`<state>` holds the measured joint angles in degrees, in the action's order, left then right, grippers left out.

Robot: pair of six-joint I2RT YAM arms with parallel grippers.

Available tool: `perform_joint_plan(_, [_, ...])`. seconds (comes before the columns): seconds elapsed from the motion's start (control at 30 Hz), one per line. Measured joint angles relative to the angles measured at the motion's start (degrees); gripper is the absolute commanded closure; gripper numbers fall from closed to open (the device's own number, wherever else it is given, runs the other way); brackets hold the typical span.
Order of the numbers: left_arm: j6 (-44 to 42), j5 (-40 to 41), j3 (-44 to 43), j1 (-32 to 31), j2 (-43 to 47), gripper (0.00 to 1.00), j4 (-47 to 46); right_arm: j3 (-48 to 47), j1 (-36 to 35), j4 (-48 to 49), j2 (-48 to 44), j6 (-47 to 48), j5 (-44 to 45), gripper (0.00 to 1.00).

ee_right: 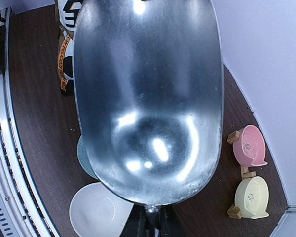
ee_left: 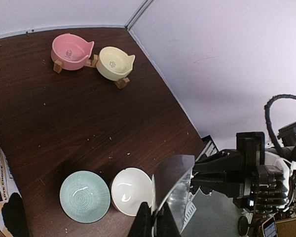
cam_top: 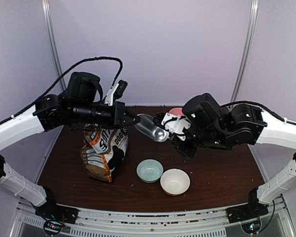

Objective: Serve the pet food

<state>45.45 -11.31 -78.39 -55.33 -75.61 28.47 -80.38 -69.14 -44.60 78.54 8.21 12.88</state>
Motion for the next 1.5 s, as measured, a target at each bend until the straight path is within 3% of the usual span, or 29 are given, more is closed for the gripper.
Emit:
perform_joint_plan(0.07, [0.2, 0.0, 0.5, 0.0, 0.0, 1.00, -0.6, 0.7, 0.0, 0.5, -0.1, 0.2, 0.4, 0.80])
perform_joint_plan(0.1, [0.3, 0.0, 1.0, 0.0, 0.0, 1.00, -1.0, 1.4, 0.0, 1.1, -0.2, 0.0, 0.6, 0.61])
perform_joint_plan(0.2, [0.8, 0.0, 2.8, -0.1, 0.4, 1.00, -2.2, 3.8, 0.0, 4.1, -1.7, -1.4, 0.5, 0.32])
perform_joint_plan(0.33, [1.7, 0.0, 5.5, -0.2, 1.9, 1.00, -3.7, 7.9, 0.6, 10.0, -8.0, -5.0, -2.4, 0.16])
perform_joint_plan(0.43, [2.2, -0.2, 7.1, -0.2, 3.6, 1.00, -6.4, 12.3, 2.8, 17.3, -15.2, -10.8, -6.9, 0.14])
perform_joint_plan(0.6, [3.1, -1.2, 9.2, -0.2, 6.5, 1.00, -11.5, 22.9, 12.2, 33.1, -22.9, -26.9, -16.9, 0.16])
perform_joint_plan(0.8, [3.8, -1.8, 10.2, -0.2, 8.5, 1.00, -15.3, 33.3, 15.6, 47.6, -23.6, -43.1, -27.4, 0.25])
perform_joint_plan(0.97, [4.2, -1.8, 10.5, -0.2, 9.4, 1.00, -15.7, 36.8, 15.6, 60.7, -23.1, -53.2, -35.6, 0.27])
perform_joint_plan(1.2, [4.4, -1.8, 10.6, -0.2, 9.5, 1.00, -16.5, 36.8, 15.6, 64.6, -23.1, -57.4, -40.0, 0.41])
perform_joint_plan(1.5, [4.6, -2.1, 10.6, -0.2, 9.5, 1.00, -17.1, 35.7, 15.1, 65.1, -20.7, -58.2, -42.5, 0.42])
